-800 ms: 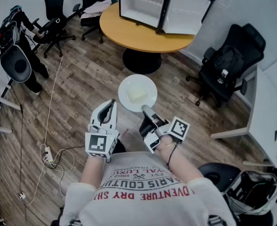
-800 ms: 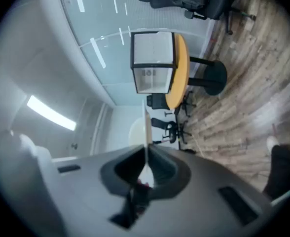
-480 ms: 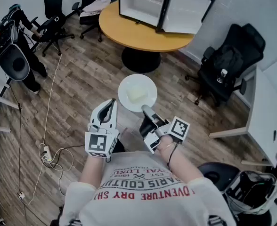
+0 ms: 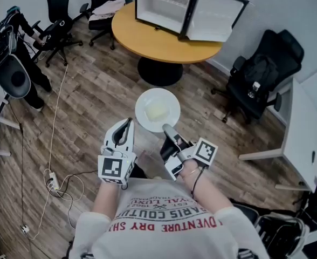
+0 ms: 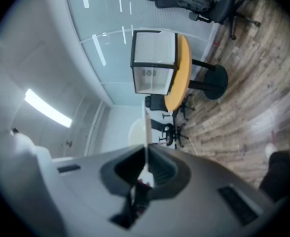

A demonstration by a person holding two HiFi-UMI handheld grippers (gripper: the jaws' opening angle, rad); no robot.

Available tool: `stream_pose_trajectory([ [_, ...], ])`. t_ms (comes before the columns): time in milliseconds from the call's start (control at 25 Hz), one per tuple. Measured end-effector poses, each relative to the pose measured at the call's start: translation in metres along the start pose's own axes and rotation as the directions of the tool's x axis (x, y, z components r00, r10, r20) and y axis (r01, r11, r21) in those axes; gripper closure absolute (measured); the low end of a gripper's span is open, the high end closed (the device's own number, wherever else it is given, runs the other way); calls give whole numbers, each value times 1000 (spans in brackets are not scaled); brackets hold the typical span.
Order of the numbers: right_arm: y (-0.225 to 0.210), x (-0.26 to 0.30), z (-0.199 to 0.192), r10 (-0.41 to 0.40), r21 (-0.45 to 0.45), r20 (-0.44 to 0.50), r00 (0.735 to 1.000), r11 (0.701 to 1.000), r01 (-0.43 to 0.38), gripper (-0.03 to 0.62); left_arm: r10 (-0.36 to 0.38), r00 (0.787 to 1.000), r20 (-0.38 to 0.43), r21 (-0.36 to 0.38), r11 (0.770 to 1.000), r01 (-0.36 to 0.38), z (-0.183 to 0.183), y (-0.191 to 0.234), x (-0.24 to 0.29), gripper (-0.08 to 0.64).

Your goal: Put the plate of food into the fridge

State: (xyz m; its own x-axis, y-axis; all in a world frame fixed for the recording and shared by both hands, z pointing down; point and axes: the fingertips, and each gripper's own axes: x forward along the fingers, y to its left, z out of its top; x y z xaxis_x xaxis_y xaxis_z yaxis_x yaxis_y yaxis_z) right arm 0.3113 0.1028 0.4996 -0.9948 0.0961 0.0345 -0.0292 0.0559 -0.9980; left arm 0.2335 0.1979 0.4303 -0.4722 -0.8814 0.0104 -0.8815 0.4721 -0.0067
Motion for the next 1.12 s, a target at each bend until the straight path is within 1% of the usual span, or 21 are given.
stream_pose_trajectory([
  [120,-3,19,6,-5,1,16,1000,1000,5,554,-21,1000,7,1,1000,21,-3,15,13,529],
  [240,2,57,14,-7,2,42,999,1000,7,554,-45,999,7,-5,999,45,2,48,36,529],
  [400,11,107,24,1,4,75,997,1000,-1,554,-77,997,15,12,997,77,10,93,66,529],
  [560,23,151,23,15,5,111,994,1000,-16,554,-102,995,15,17,995,102,20,135,82,530],
  [680,25,175,22,12,25,128,992,1000,-15,554,-120,993,8,31,992,120,23,156,91,530],
  [880,22,213,28,11,35,126,992,999,-16,554,-108,994,-13,15,994,108,15,189,109,529],
  [1040,13,243,35,-17,48,96,995,999,13,554,-85,996,-40,-5,996,85,2,212,127,529],
  [1120,8,256,43,-21,49,79,997,999,17,554,-71,997,-39,-1,997,71,-2,220,139,529],
])
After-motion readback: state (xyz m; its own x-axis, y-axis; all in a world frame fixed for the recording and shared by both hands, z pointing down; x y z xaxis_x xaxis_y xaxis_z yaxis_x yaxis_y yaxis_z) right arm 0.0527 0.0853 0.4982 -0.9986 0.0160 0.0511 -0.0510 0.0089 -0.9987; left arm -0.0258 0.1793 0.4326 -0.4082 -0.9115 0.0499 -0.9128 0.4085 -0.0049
